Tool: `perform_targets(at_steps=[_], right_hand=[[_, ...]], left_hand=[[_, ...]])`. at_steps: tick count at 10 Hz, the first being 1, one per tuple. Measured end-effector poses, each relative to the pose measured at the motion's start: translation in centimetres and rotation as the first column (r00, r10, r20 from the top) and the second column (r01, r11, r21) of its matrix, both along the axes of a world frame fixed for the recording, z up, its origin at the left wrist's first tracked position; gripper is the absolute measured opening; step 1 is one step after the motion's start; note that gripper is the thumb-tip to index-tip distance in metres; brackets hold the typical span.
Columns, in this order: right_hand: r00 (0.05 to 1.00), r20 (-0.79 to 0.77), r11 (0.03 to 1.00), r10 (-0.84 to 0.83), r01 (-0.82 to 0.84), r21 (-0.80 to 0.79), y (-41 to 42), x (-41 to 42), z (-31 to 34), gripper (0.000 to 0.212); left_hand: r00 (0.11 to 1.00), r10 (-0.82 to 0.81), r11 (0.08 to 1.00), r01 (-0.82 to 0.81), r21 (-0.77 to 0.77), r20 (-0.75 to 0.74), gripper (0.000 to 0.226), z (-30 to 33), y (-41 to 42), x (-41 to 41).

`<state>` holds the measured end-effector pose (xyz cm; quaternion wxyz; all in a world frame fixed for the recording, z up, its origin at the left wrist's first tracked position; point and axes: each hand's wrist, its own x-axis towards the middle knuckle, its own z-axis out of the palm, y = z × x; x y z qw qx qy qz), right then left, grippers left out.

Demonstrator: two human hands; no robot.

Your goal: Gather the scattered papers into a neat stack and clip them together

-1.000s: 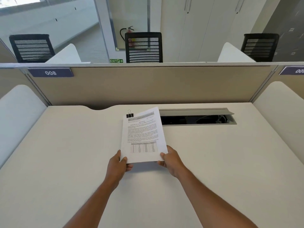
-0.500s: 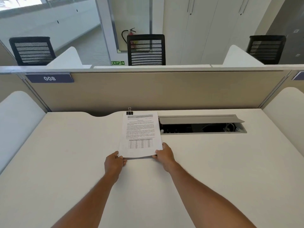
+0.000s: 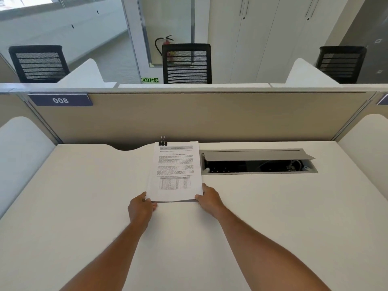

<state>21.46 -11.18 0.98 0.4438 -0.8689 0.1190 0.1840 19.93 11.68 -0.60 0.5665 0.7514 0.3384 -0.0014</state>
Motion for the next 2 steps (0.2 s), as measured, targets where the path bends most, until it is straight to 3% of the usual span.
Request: perform_targets(at_steps=[1, 2], right_hand=[[0.999, -0.019, 0.995, 0.046, -0.048, -0.084, -0.29, -0.18, 0.39, 0.041], [0.999, -0.012, 0.987, 0.044, -0.045, -0.154, -0.68, -1.05, 0.26, 0.048]], left_hand=[[0.998, -0.055, 0.998, 0.056, 0.025, -0.013, 0.023, 0.31, 0.09, -0.21], [0.994, -0.104, 0.975, 0.110, 0.192, -0.045, 0.012, -0.35, 0.08, -0.92]])
